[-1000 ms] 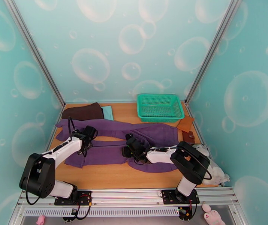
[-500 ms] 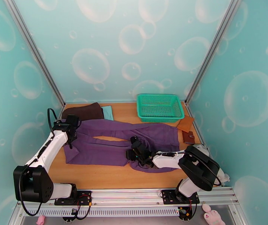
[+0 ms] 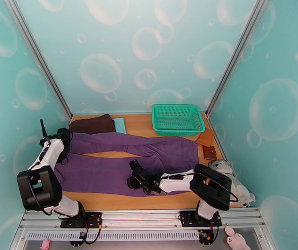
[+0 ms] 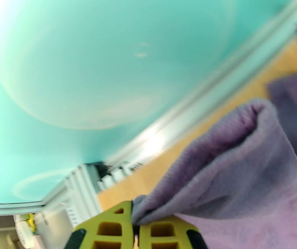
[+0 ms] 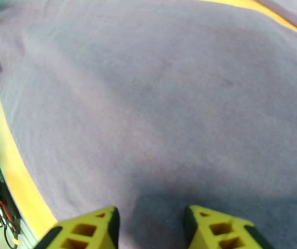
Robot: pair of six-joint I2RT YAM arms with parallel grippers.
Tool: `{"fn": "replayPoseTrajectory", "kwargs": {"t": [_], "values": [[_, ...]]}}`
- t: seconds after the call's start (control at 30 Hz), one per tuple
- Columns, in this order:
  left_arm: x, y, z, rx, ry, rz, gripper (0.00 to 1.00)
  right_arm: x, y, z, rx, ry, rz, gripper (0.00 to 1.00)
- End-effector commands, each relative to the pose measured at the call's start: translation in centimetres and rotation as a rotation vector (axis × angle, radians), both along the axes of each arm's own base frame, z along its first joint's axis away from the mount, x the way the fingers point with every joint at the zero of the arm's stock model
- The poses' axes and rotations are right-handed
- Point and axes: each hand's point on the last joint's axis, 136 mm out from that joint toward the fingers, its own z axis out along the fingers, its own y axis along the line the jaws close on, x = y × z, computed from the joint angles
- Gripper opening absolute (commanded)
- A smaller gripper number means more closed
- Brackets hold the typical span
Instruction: Fold and stack the trousers
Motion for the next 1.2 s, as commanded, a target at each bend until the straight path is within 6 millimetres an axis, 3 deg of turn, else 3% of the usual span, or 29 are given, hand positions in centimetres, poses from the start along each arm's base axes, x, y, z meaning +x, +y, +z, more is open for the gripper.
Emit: {"fn": "replayPoseTrajectory", "kwargs": {"t": [0.0, 0.1, 0.2, 0.33, 0.43, 0.5, 0.6, 0.67, 0.73, 0.8, 0.87, 0.93, 1.03, 1.17], "values": [[-1.9, 3.2, 1.0, 0.102, 0.030, 0.069, 0.05, -5.9, -2.3, -5.8, -0.180, 0.237, 0.107, 0.52], [-2.5, 4.8, 1.6, 0.129, -0.018, 0.130, 0.13, -5.4, -1.8, -4.8, -0.184, 0.211, 0.125, 0.65], [-1.9, 4.8, 1.2, 0.106, -0.049, 0.113, 0.20, -2.7, -3.7, -2.0, -0.163, 0.127, 0.022, 0.75], [-1.6, 5.0, 1.6, 0.112, -0.067, 0.114, 0.34, 0.8, -9.9, 0.5, -0.109, 0.090, -0.219, 0.81], [-1.7, 5.2, 2.6, 0.144, -0.092, 0.123, 0.36, 1.8, -14.9, -0.1, -0.118, 0.119, -0.367, 0.81], [-1.5, 4.9, 3.2, 0.150, -0.123, 0.114, 0.37, 1.8, -16.9, -0.8, -0.137, 0.143, -0.407, 0.81], [0.5, 2.0, 3.6, 0.123, -0.170, 0.002, 0.37, 1.9, -17.9, -0.8, -0.168, 0.136, -0.422, 0.81], [3.6, -1.9, 2.7, 0.003, -0.245, -0.145, 0.37, 2.1, -18.2, -0.5, -0.163, 0.124, -0.438, 0.82], [6.9, -7.3, 1.5, -0.202, -0.374, -0.310, 0.37, 2.2, -18.8, -0.7, -0.146, 0.136, -0.470, 0.82], [9.0, -12.7, 0.7, -0.389, -0.498, -0.446, 0.37, 1.7, -19.7, -1.6, -0.134, 0.172, -0.504, 0.82], [9.8, -17.2, 0.1, -0.504, -0.573, -0.553, 0.37, 0.6, -20.8, -2.9, -0.145, 0.222, -0.540, 0.81], [9.9, -20.2, -0.8, -0.568, -0.604, -0.621, 0.37, -0.7, -22.2, -3.8, -0.194, 0.263, -0.593, 0.81], [10.3, -20.0, -1.8, -0.530, -0.600, -0.612, 0.37, -2.1, -24.0, -3.6, -0.234, 0.283, -0.671, 0.80], [12.7, -17.9, -1.7, -0.436, -0.594, -0.581, 0.37, -1.1, -23.8, -0.1, -0.218, 0.182, -0.694, 0.79]]}}
